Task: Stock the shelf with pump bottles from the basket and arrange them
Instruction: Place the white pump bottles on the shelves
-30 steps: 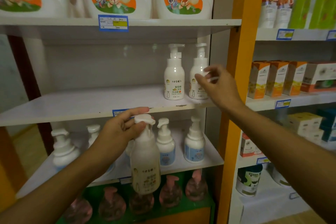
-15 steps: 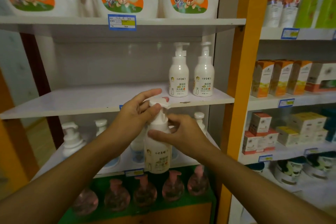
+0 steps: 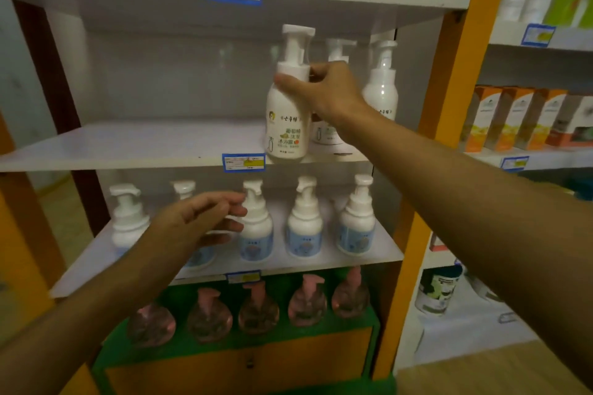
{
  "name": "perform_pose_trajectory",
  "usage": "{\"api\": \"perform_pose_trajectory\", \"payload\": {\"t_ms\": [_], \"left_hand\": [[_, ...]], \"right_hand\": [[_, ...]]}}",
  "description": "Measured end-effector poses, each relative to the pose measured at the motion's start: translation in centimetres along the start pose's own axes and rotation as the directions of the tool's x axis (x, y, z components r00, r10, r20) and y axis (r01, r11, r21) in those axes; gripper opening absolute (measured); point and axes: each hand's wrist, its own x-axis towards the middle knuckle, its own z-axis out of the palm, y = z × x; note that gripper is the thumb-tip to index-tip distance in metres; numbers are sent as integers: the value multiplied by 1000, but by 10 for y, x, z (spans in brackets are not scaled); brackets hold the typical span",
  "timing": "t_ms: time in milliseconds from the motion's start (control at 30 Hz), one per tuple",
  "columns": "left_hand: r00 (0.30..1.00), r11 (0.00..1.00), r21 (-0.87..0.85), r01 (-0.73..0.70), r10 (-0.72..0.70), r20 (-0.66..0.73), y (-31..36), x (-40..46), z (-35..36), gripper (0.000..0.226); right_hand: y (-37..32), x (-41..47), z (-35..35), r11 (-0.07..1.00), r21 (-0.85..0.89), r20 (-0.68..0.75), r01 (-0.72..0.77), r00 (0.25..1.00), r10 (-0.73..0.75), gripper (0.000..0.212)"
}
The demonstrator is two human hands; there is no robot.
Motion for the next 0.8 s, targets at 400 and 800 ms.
{"api": "perform_pose_trajectory", "payload": {"t_ms": [400,800], "left_hand": [[996,995,22,93,-93,-13,-35,-8,-27,20],[996,993,72,89,-89,-12,-33,-14,-24,27]], "right_hand": [[13,48,30,987,-160,7,-26,1000,27,46],[18,24,36,998,-55,25,-35,999,36,68]]}}
